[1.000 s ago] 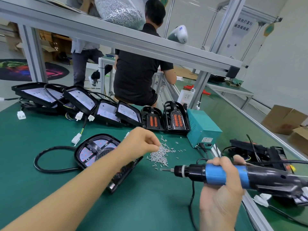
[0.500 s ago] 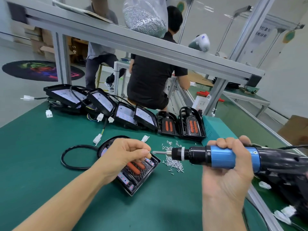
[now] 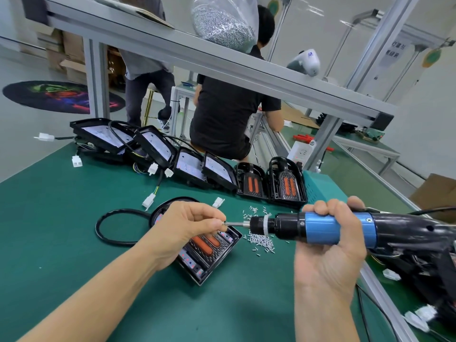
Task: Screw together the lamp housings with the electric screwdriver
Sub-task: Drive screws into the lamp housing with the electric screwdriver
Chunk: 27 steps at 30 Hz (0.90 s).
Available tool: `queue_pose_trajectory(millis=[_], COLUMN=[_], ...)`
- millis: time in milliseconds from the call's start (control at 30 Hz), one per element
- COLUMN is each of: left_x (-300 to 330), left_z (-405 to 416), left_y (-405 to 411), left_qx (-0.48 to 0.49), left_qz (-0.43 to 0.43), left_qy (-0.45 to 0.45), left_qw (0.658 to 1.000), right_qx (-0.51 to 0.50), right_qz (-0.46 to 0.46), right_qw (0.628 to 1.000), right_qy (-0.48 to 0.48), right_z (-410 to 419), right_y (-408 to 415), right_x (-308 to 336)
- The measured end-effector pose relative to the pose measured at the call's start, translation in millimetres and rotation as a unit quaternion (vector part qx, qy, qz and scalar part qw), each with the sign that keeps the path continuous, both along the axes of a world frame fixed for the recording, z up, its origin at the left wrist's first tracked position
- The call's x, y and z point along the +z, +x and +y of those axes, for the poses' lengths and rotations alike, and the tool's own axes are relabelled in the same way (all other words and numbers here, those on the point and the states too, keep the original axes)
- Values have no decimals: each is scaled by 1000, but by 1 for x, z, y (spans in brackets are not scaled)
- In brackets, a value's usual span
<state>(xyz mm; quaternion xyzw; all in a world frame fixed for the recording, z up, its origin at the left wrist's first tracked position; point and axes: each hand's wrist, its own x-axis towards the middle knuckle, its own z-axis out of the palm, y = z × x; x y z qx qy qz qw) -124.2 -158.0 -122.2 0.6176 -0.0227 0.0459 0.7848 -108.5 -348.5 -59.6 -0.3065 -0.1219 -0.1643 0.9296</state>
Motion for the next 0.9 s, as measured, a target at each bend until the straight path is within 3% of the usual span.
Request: queue_pose_trajectory(millis=[333,700,800,900], left_x=[1,-23,-25,-24], left_z=[6,5,0,-2], left_y=[0,7,11,15], left_qx=[31,115,122,139], left_qz=[17,-5,-17,-31], left_qy=[101,279,341,439], left_qw=[994,953,932,887], right_qx=[1,-81,-76,-70], right_qz=[4,-22,-27,-24], right_qw=[1000,982,980,979], right_qy=[-23,-171,-181,-188], right_z=[8,14,19,22], right_y=[10,33,34,36], right_x=[-8,-18,-22,-25])
